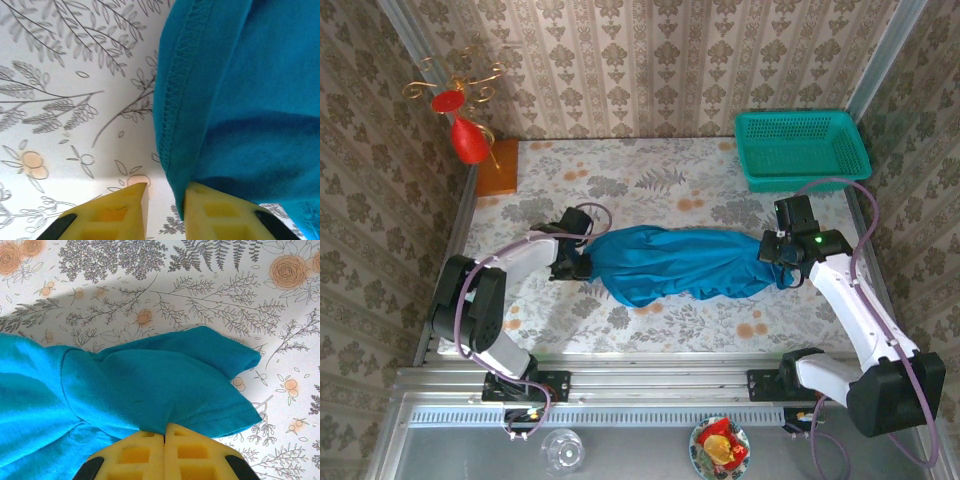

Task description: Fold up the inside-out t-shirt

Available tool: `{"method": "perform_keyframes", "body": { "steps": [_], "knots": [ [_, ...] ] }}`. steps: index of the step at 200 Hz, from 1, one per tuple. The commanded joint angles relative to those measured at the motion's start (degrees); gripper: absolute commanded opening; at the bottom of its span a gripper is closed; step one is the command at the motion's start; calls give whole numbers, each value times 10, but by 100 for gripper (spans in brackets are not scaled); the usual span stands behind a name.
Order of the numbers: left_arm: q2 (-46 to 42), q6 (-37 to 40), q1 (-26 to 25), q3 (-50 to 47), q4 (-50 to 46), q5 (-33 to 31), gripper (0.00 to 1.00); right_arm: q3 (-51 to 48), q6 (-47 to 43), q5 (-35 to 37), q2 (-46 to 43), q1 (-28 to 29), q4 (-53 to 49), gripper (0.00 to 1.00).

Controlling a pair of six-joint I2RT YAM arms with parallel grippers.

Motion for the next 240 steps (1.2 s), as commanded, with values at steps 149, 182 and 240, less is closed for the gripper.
{"method": "perform_keyframes", "body": {
  "steps": [149, 182, 240],
  "knots": [
    [-24, -5, 41, -34, 49, 80, 1, -80, 4, -76, 57, -2, 105, 49],
    [-25, -3, 47, -31, 54, 86, 0, -75, -2, -81, 95, -2, 127, 47],
    [-102, -7, 109, -1, 97, 174, 0, -3, 7, -42, 59, -3, 72, 0]
  ]
}}
